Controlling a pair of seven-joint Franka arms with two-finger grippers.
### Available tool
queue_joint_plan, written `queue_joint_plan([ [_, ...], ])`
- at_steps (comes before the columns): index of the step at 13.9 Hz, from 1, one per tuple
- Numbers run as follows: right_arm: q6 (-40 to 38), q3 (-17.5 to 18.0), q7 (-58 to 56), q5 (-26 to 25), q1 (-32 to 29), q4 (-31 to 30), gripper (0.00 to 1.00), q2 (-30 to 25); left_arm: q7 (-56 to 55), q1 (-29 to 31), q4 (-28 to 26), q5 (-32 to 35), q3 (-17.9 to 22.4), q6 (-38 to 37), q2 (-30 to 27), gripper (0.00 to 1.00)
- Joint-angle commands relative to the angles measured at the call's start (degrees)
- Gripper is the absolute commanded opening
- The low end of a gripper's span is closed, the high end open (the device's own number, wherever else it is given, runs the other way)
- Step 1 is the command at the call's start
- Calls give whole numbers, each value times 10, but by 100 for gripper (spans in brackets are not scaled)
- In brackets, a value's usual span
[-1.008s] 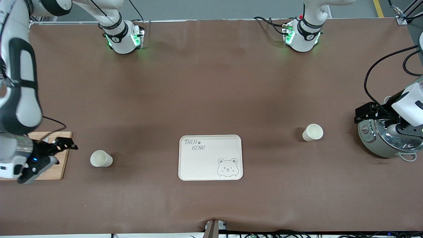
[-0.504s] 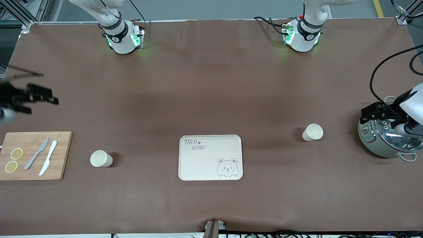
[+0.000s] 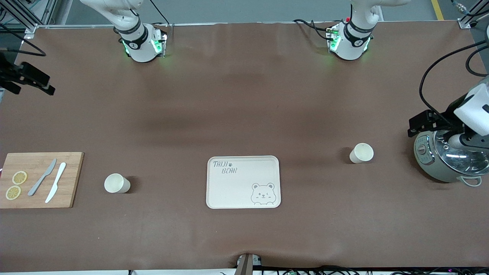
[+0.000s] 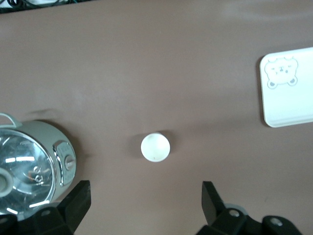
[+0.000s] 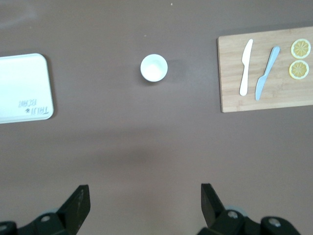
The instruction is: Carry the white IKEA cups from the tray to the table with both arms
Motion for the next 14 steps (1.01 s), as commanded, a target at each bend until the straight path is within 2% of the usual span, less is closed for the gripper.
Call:
queue_joint_plan([
  [1,49,3,-24,-7,-15,-90,100,-62,-2,2,-92,4,-6,24,-69,100],
  [3,47,3,-25,-8,-23,-79,100,-55,-1,3,-134,12,-6,46,-98,100],
  [5,45,3,-31,-12,-28,-61,100,-45,-5,5,-130,12,-5,56,-93,100],
  [8,44,3,-125,-31,-42,-38,100,-36,1,14,-128,11,-1,35,-94,100],
  [14,10,4,-124,-27,-67,-29,100,-35,27,13,-129,30,-4,32,-88,100],
])
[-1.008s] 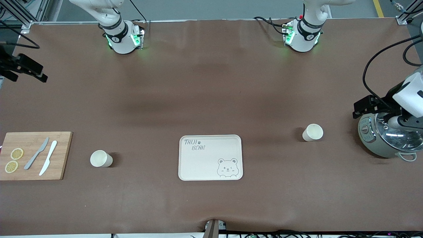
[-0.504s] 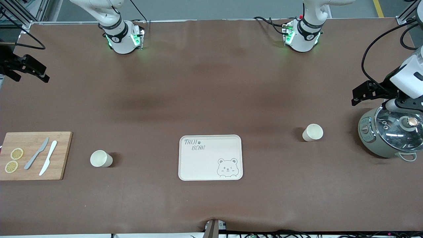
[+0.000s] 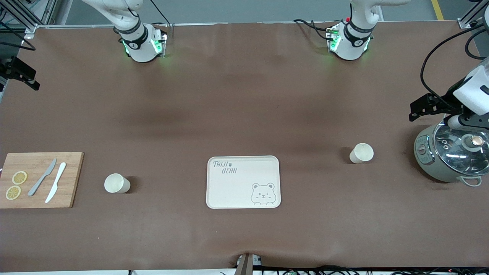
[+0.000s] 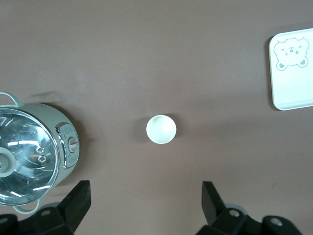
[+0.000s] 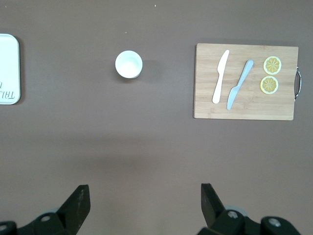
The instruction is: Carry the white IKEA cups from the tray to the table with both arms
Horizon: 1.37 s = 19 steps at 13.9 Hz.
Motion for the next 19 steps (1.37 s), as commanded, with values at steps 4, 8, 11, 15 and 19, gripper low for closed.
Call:
queue_joint_plan([
  [4,-12,8,36,-4,-11,19,100,6,16,-4,-8,38,-12,-28,-9,100],
  [8,-11,8,35,-5,-11,26,100,9,16,-3,-8,38,-15,-46,-9,100],
  [11,-11,8,36,-5,-13,27,100,11,15,-3,-7,39,-14,-47,-5,100],
  [15,-11,8,35,-5,-10,28,100,13,10,-1,-4,38,-14,-47,0,100],
  [19,-5,9,35,-2,-6,31,100,13,7,-4,-4,38,-15,-47,1,100],
])
